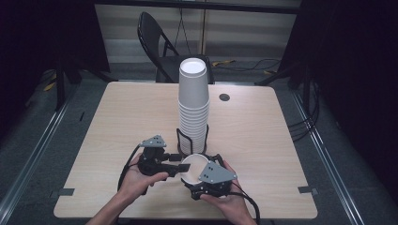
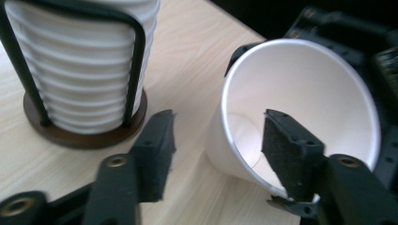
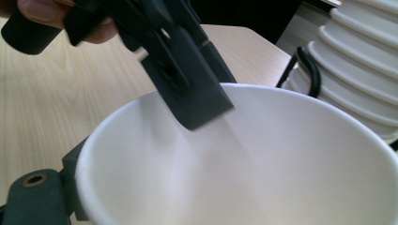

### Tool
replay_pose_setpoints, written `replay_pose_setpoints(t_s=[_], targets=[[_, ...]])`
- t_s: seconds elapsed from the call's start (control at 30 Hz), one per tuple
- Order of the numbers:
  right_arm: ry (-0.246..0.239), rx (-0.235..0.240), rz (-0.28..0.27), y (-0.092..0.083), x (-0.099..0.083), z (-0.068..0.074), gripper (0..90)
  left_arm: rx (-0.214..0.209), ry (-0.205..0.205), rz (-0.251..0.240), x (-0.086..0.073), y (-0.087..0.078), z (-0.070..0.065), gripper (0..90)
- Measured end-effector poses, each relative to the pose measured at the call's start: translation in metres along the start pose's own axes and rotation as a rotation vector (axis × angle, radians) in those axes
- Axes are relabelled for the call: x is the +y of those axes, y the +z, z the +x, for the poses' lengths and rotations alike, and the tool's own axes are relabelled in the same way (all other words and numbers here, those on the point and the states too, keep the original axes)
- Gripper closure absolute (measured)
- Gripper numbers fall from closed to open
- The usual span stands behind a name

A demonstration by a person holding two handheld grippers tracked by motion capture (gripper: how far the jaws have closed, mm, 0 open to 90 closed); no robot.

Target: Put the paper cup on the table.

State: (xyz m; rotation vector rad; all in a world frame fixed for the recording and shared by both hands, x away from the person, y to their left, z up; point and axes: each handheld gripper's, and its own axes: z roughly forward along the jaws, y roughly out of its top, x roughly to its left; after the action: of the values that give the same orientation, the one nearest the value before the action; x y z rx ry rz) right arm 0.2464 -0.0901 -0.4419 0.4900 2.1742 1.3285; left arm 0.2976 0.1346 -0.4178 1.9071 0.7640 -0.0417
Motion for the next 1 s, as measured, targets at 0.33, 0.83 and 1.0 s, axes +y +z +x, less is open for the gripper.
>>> replay_pose_setpoints(t_s=[0.33, 0.83, 1.0], targets=[[0.071, -0.038, -0.002, -0.008, -0.008, -0.017, 11.6, 0.04, 0.028, -0.13, -0.005, -0.013, 0.009, 28.4], [0.191, -0.106, -0.051, -0.026, -0.008, -0.048, 11.7, 0.202, 0.182, -0.181, -0.013, -0.016, 0.012, 21.2], [0.246, -0.126, -0.075, -0.03, -0.008, -0.062, 11.7, 0.205, 0.194, -0.157, -0.019, -0.013, 0.012, 21.5]])
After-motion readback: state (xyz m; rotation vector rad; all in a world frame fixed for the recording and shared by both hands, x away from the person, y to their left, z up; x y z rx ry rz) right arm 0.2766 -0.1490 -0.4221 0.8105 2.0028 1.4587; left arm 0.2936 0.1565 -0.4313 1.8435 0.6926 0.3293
